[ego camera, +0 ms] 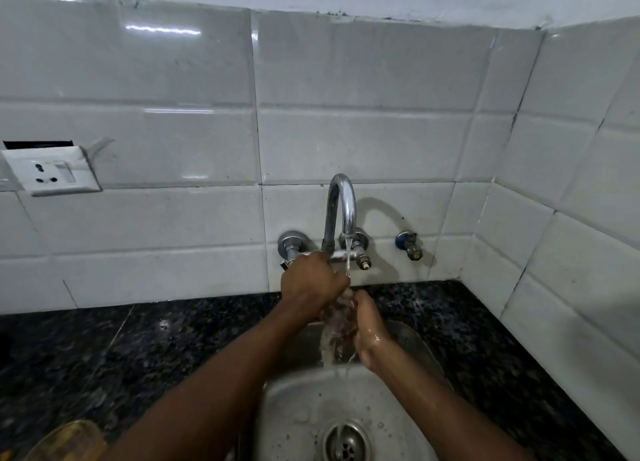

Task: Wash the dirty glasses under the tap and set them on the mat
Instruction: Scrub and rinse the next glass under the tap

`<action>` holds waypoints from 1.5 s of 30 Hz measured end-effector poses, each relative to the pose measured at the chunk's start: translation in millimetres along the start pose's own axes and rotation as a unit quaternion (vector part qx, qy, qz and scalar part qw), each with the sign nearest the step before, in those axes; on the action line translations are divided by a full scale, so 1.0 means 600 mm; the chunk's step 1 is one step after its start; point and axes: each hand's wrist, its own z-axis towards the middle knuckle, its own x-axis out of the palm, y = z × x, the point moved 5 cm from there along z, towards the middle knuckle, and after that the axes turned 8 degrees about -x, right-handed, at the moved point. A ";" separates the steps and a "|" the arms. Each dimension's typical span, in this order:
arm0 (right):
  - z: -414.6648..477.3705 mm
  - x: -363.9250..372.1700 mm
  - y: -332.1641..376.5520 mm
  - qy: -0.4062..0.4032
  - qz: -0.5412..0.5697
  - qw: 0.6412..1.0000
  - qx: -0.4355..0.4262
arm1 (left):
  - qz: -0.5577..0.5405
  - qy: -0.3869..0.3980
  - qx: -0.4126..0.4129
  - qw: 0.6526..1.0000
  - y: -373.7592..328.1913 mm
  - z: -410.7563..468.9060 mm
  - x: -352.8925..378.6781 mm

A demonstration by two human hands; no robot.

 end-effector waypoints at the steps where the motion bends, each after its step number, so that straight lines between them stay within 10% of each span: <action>1: 0.007 -0.010 0.018 0.007 -0.057 0.997 -0.050 | -0.037 0.023 -0.033 0.999 0.010 0.005 0.002; 4: 0.009 -0.014 0.088 0.160 -0.307 0.921 -0.181 | -0.108 0.052 -0.086 0.989 0.020 0.004 0.007; 8: -0.006 0.022 0.127 0.180 -0.627 0.699 -0.293 | -0.209 0.023 -0.135 0.968 0.014 -0.010 -0.001; 10: -0.006 0.033 0.141 0.133 -0.629 0.693 -0.326 | -0.231 -0.009 -0.076 0.970 0.016 -0.013 -0.003; 13: 0.010 0.021 0.144 0.218 -0.499 0.810 -0.218 | -0.199 -0.081 0.139 0.967 0.023 -0.020 -0.010; 15: 0.002 0.026 0.145 0.258 -0.483 0.818 -0.175 | -0.175 -0.081 0.167 0.967 0.030 -0.019 -0.010; 20: -0.011 0.057 0.117 0.108 -0.739 0.585 -0.316 | -0.127 -0.019 -0.104 0.986 0.065 0.006 0.026; 26: 0.003 0.034 0.129 0.222 -0.621 0.719 -0.217 | -0.195 -0.057 0.135 0.970 0.031 -0.028 -0.012; 31: -0.006 0.047 0.120 0.080 -0.698 0.624 -0.341 | -0.113 -0.042 -0.057 0.991 0.027 -0.008 -0.007; 38: -0.005 0.030 0.134 0.217 -0.595 0.748 -0.200 | -0.140 -0.086 0.148 0.975 0.023 -0.028 -0.012; 42: -0.018 0.046 0.131 0.061 -0.732 0.588 -0.340 | -0.153 0.001 -0.035 0.988 0.023 -0.009 -0.003; 45: -0.005 0.036 0.139 0.148 -0.639 0.697 -0.289 | -0.178 -0.063 0.087 0.978 0.022 -0.028 -0.012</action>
